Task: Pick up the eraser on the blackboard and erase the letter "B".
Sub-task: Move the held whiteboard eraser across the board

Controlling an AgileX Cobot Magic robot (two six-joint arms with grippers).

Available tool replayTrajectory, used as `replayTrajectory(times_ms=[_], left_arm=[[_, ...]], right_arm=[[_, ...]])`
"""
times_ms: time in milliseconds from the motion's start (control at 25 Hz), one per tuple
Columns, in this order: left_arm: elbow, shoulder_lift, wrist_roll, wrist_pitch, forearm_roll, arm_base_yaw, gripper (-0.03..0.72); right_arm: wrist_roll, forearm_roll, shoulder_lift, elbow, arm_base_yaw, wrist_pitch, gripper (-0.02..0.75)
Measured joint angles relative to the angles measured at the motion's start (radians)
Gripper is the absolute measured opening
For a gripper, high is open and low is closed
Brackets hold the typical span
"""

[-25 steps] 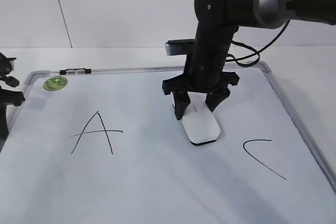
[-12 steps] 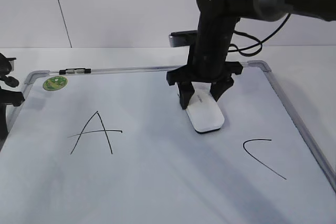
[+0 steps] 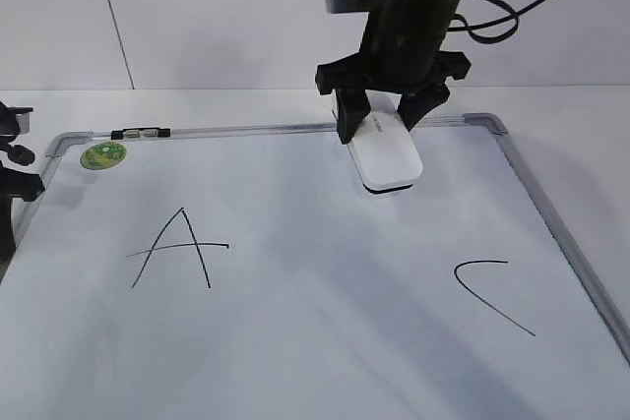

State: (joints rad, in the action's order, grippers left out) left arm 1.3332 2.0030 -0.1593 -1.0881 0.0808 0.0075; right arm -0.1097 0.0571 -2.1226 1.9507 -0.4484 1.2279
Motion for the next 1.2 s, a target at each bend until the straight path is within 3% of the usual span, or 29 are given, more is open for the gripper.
replayTrajectory(times_ms=[840,1200], left_arm=[[0.0,0.0,-0.076,0.087,-0.024,0.0,0.045],[0.0,0.0,-0.081,0.108,-0.026,0.0,0.045]], right_arm=[[-0.065,-0.203,0.18,-0.277,0.015,0.002,0.551],[-0.084,-0.237,0.182,-0.278,0.112,0.002,0.551]])
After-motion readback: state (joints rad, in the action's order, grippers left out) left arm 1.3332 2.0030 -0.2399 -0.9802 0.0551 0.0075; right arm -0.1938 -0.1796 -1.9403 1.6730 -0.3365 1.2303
